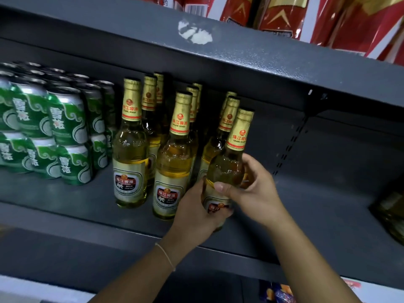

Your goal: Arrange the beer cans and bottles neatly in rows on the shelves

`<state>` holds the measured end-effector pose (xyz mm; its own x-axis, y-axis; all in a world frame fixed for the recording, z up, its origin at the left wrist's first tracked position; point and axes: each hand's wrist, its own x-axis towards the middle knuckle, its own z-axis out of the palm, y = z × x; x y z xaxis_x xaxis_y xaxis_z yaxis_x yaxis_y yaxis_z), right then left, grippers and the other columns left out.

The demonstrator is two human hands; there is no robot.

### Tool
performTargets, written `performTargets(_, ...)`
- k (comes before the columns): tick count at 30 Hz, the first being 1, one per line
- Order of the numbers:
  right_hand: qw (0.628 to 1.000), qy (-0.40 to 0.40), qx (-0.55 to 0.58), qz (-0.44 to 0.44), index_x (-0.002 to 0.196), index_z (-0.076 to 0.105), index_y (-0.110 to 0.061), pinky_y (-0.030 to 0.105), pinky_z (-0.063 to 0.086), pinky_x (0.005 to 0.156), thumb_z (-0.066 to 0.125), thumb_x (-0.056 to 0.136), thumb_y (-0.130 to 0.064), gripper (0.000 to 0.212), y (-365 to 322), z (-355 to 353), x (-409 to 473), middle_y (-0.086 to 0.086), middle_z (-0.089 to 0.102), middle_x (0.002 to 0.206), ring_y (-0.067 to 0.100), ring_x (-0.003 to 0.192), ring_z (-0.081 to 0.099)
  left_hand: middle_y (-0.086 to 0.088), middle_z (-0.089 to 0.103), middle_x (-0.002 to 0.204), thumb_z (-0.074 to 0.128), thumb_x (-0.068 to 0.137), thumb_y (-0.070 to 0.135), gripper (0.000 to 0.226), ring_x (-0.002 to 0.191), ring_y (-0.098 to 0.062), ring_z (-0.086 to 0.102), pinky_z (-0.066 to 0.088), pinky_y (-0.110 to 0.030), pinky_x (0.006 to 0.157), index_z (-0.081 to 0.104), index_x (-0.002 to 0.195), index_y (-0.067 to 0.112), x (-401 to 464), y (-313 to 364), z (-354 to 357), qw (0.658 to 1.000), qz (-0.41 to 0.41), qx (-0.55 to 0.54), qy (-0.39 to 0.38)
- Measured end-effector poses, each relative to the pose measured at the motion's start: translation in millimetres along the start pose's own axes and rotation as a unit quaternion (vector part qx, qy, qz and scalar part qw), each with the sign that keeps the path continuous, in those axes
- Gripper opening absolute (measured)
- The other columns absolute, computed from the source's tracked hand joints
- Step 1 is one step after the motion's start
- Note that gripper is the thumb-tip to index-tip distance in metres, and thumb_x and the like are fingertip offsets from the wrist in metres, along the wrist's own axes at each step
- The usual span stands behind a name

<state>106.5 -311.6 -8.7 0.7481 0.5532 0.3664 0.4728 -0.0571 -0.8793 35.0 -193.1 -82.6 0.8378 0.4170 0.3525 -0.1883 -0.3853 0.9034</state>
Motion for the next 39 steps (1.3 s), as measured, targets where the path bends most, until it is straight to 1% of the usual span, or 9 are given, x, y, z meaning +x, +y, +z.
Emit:
performTargets(2, 1.0, 0.002, 0.002, -0.001, 0.123, 0.06, -0.02, 0.02, 0.056, 0.081, 0.086, 0.07, -0.003, 0.061, 1.5, 2.9, 1.3, -0.007, 0.074, 0.106, 0.006, 0.1, 0.07, 0.022, 0.063, 0.108, 0.081, 0.072, 0.033, 0.058, 0.103, 0.012, 0.056, 0.043, -0.003, 0.082, 0.051, 0.121, 0.036, -3.2, -6.2, -1.0, 1.0, 0.003, 0.031, 0.004)
performTargets(5, 1.0, -0.006, 0.016, 0.001, 0.127, 0.058, -0.019, 0.017, 0.055, 0.08, 0.083, 0.073, -0.002, 0.061, 3.4, 5.0, 2.3, -0.005, 0.074, 0.108, 0.006, 0.101, 0.069, 0.017, 0.061, 0.116, 0.075, 0.075, 0.042, 0.058, 0.109, 0.003, 0.055, 0.045, -0.014, 0.094, 0.049, 0.126, 0.034, -10.2, -21.9, 0.6, 0.995, 0.0, 0.102, -0.001)
performTargets(9, 1.0, -0.002, 0.02, -0.005, 0.131, 0.056, -0.022, 0.015, 0.053, 0.079, 0.082, 0.076, -0.006, 0.063, 7.1, 8.7, 2.6, -0.007, 0.073, 0.111, 0.004, 0.102, 0.068, 0.008, 0.057, 0.128, 0.069, 0.081, 0.044, 0.065, 0.119, -0.006, 0.051, 0.039, -0.019, 0.103, 0.044, 0.137, 0.023, -17.6, -37.0, 2.0, 0.988, -0.022, 0.155, 0.0)
performTargets(15, 0.998, 0.013, 0.063, 0.006, 0.126, 0.054, -0.03, 0.025, 0.056, 0.089, 0.083, 0.065, -0.02, 0.067, 16.0, 12.9, -2.1, -0.006, 0.072, 0.113, 0.009, 0.108, 0.068, 0.002, 0.053, 0.137, 0.066, 0.083, 0.048, 0.074, 0.127, -0.013, 0.047, 0.039, -0.033, 0.109, 0.037, 0.143, 0.017, -16.7, -44.2, 0.7, 0.981, -0.028, 0.192, 0.011)
performTargets(19, 0.99, 0.026, 0.132, 0.044, 0.127, 0.056, -0.017, 0.024, 0.055, 0.089, 0.075, 0.07, -0.015, 0.061, 41.4, 6.7, -19.3, -0.004, 0.072, 0.115, 0.011, 0.111, 0.067, 0.002, 0.052, 0.138, 0.068, 0.081, 0.047, 0.076, 0.129, -0.013, 0.046, 0.038, -0.033, 0.11, 0.037, 0.144, 0.018, -18.4, -49.0, -0.8, 0.979, -0.027, 0.203, 0.013)
performTargets(23, 0.992, 0.007, 0.091, 0.089, 0.122, 0.061, -0.022, 0.017, 0.053, 0.085, 0.069, 0.081, -0.012, 0.043, 74.3, 7.9, -39.9, -0.008, 0.073, 0.115, 0.006, 0.108, 0.067, 0.003, 0.049, 0.142, 0.07, 0.082, 0.029, 0.075, 0.133, -0.014, 0.044, 0.035, -0.032, 0.113, 0.035, 0.147, 0.016, -20.2, -50.0, -6.1, 0.98, -0.032, 0.198, 0.001)
performTargets(25, 0.992, -0.019, 0.071, 0.105, 0.128, 0.058, -0.017, 0.017, 0.053, 0.086, 0.067, 0.086, 0.002, 0.047, 87.4, 12.7, -43.9, -0.01, 0.073, 0.113, 0.007, 0.108, 0.068, 0.004, 0.054, 0.137, 0.059, 0.081, 0.022, 0.066, 0.129, -0.013, 0.048, 0.04, -0.034, 0.11, 0.04, 0.144, 0.019, -22.0, -52.3, -9.1, 0.984, -0.019, 0.177, 0.0)
performTargets(28, 0.994, -0.026, 0.043, 0.099, 0.132, 0.056, -0.011, 0.026, 0.054, 0.094, 0.07, 0.084, 0.007, 0.053, 96.7, 18.2, -42.5, -0.004, 0.073, 0.116, 0.012, 0.11, 0.068, 0.006, 0.059, 0.131, 0.043, 0.075, 0.017, 0.065, 0.124, -0.007, 0.053, 0.044, -0.033, 0.107, 0.047, 0.14, 0.02, -26.0, -56.1, -11.4, 0.991, -0.02, 0.129, 0.012)
performTargets(39, 0.996, -0.012, 0.033, 0.08, 0.139, 0.051, -0.007, 0.033, 0.05, 0.102, 0.068, 0.085, 0.007, 0.059, 104.0, 22.5, -43.2, 0.0, 0.069, 0.124, 0.016, 0.119, 0.064, 0.006, 0.062, 0.127, 0.041, 0.073, 0.011, 0.062, 0.12, -0.008, 0.055, 0.045, -0.035, 0.106, 0.056, 0.133, 0.016, -33.5, -48.2, -11.8, 0.996, -0.021, 0.072, 0.049)
